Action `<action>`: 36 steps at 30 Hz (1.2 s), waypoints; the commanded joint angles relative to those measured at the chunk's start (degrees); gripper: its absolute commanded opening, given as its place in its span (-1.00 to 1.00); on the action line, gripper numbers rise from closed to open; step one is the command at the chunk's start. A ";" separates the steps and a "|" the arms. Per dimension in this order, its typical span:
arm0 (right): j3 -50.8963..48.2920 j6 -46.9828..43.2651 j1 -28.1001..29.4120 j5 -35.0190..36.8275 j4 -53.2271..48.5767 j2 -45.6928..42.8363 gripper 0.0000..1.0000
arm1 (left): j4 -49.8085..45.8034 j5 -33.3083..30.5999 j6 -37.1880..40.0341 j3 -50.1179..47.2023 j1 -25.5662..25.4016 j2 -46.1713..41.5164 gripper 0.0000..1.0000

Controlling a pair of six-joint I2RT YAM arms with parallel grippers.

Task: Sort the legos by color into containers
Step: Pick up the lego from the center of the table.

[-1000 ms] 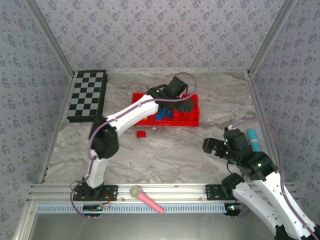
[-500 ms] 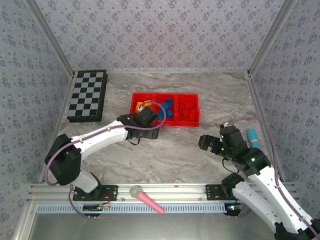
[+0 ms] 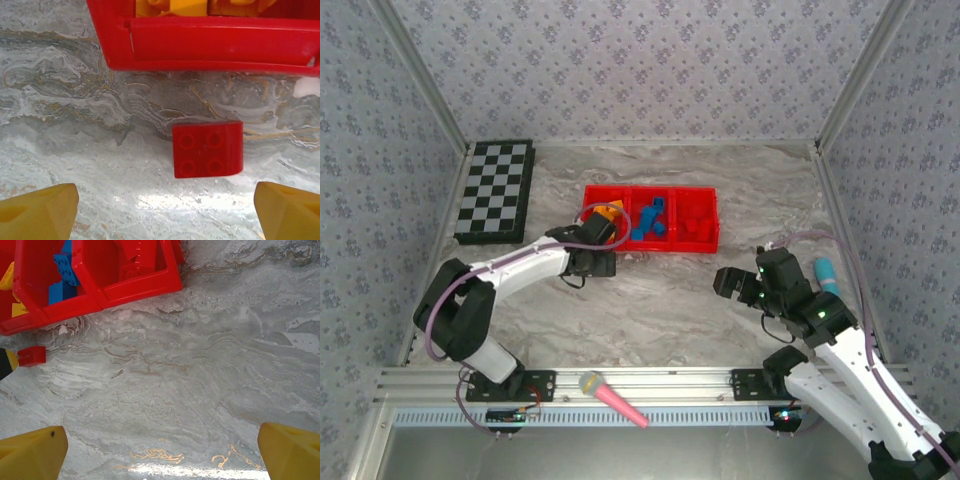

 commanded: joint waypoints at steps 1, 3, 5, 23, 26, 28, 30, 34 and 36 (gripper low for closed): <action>-0.07 0.65 0.41 -0.23 0.87 0.33 0.99 | 1.07 1.95 -1.85 0.99 0.59 2.81 0.75; -0.24 0.60 0.43 -0.20 0.91 0.43 0.99 | 1.57 2.92 -2.29 1.84 0.75 4.71 0.73; -0.29 0.51 0.49 -0.26 0.73 0.38 0.99 | 2.43 3.71 -2.67 2.19 0.78 6.30 0.71; -0.42 0.29 0.32 -0.17 -0.93 -0.28 0.99 | 4.89 7.29 -3.36 5.47 2.73 14.72 0.24; -0.16 0.23 0.30 -0.17 -1.08 -0.28 0.99 | 5.23 8.01 -2.91 5.69 2.80 15.48 0.02; -0.07 0.24 0.26 -0.16 -1.12 -0.28 0.99 | 5.92 8.70 -2.65 5.30 2.79 15.42 -0.17; -0.07 -0.07 0.27 -0.14 -0.76 -0.28 0.99 | 6.79 9.08 -2.69 4.54 2.79 14.72 -0.26; 0.10 -0.13 0.25 0.04 -1.18 -0.28 0.99 | 7.07 8.82 -2.69 3.15 2.79 11.98 -0.38; 0.27 -0.11 0.29 0.11 -1.37 -0.41 0.99 | 7.23 8.64 -2.60 2.20 2.79 9.78 -0.42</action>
